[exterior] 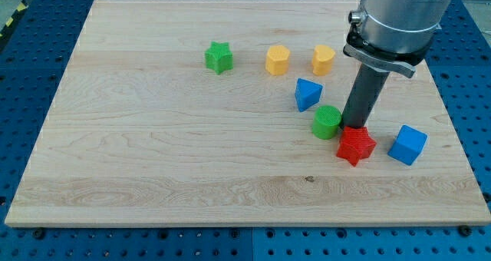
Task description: Push the blue cube closer to red star
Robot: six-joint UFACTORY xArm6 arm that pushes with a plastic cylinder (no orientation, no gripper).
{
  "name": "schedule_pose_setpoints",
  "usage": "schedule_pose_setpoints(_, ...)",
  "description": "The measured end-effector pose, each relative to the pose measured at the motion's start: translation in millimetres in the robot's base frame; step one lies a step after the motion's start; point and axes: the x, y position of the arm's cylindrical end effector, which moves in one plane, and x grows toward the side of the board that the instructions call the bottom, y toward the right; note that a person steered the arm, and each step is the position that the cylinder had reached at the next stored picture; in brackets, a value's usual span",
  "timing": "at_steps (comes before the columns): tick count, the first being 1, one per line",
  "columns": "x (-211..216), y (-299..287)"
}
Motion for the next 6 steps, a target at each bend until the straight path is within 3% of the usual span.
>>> schedule_pose_setpoints(2,-12.6,99.3)
schedule_pose_setpoints(6,42.0,99.8)
